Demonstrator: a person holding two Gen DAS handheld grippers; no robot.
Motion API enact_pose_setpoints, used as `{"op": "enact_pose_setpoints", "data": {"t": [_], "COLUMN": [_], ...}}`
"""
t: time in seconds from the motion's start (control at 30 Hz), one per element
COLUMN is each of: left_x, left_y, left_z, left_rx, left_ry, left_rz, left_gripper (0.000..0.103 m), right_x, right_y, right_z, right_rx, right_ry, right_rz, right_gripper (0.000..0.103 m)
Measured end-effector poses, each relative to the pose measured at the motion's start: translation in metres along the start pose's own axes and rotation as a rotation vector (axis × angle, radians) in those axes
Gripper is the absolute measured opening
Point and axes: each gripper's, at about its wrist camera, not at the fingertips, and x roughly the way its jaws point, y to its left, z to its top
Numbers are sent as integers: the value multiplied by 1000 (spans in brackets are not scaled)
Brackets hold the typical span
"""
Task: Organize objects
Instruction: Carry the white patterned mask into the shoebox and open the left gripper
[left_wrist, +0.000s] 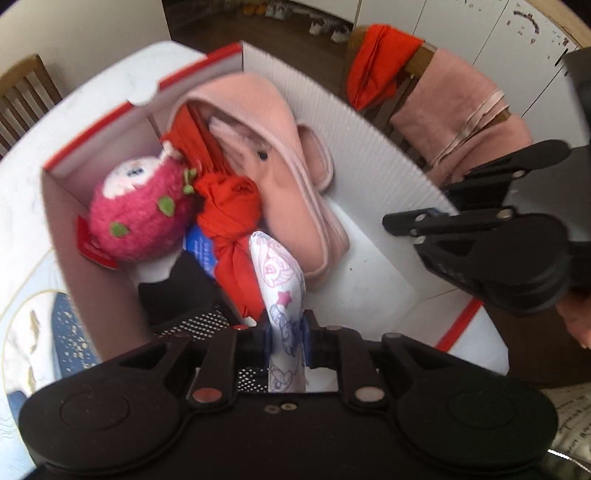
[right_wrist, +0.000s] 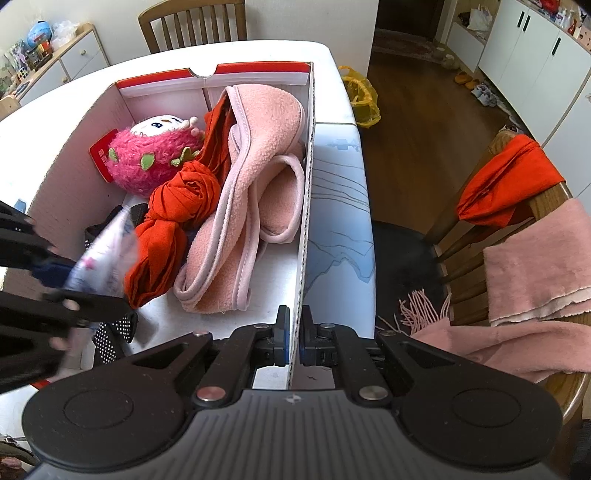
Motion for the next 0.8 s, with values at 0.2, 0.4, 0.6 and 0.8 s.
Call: {"op": "enact_pose_setpoints", "data": {"t": [0.2,0.4,0.6,0.8], "left_x": [22,33,35,32], "left_y": [1,4,3,6], "left_z": [-4,-11,-18,-23], "left_rx": [-2,-14,-7,-15], "left_ry": [69,98,83,65], "left_rz": [-23,-26,-19,-13], "left_gripper": [15,18,23,28], "right_x": [0,1,1,0], "right_y": [0,0,0,-1], "right_z": [0,0,0,-1], "right_rx": [-1,-3,-2,3], "right_ry": [1,1,2,1], "right_rz": [6,6,7,7], "right_gripper": [4,4,4,4]}}
